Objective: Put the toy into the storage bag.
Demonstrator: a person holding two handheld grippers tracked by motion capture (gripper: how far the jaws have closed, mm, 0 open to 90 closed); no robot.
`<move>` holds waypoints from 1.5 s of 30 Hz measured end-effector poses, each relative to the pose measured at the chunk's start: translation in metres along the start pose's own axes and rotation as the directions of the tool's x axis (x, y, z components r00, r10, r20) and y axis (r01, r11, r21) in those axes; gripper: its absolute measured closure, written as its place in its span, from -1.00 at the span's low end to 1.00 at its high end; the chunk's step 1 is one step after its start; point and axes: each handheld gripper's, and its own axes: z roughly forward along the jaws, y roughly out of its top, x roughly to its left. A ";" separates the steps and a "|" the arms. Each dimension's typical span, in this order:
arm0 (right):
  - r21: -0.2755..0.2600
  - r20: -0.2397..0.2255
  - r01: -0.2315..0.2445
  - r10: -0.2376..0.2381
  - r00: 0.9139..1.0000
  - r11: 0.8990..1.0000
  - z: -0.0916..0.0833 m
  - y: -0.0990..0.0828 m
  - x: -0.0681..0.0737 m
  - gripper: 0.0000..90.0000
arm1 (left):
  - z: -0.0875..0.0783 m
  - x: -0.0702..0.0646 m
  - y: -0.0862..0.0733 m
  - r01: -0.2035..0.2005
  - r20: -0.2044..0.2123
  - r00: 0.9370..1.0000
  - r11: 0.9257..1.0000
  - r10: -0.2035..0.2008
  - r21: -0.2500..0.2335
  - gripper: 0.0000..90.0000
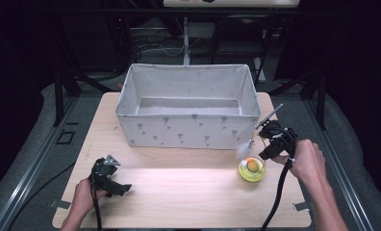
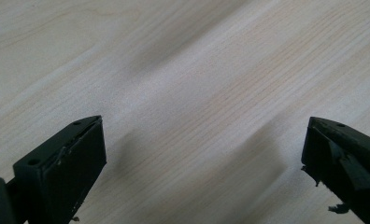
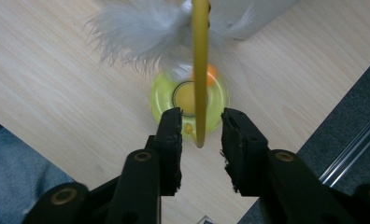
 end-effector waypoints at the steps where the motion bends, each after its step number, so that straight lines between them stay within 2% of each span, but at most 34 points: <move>1: 0.008 0.002 0.004 -0.004 1.000 1.000 0.000 0.001 0.000 0.62 | 0.000 0.000 0.000 0.000 0.000 1.000 1.000 0.000 0.000 -1.00; 7: 0.016 0.001 0.004 -0.004 1.000 1.000 0.000 0.002 0.001 0.84 | 0.000 0.000 0.000 0.000 -0.002 1.000 1.000 0.000 0.001 -1.00; 8: 0.023 0.001 0.002 -0.002 1.000 1.000 -0.001 0.003 0.001 0.92 | 0.000 0.000 0.000 0.000 0.000 1.000 1.000 0.000 0.001 -1.00; 10: 0.027 0.001 0.008 -0.008 1.000 1.000 -0.001 0.003 0.001 0.94 | 0.000 0.000 0.000 0.000 0.000 1.000 1.000 0.000 0.001 -1.00; 21: 0.011 0.004 0.016 -0.016 1.000 1.000 -0.002 0.009 0.003 0.96 | 0.000 0.000 0.000 -0.002 -0.001 1.000 1.000 0.002 -0.001 -1.00; 36: -0.023 0.010 0.030 -0.030 1.000 0.999 -0.020 0.014 0.006 0.96 | 0.000 0.000 0.000 0.000 -0.001 1.000 1.000 0.000 -0.001 -1.00; 45: -0.008 0.011 0.049 -0.049 0.999 0.999 -0.025 0.020 0.008 0.96 | 0.000 0.000 0.000 -0.001 -0.001 1.000 1.000 0.001 -0.001 -1.00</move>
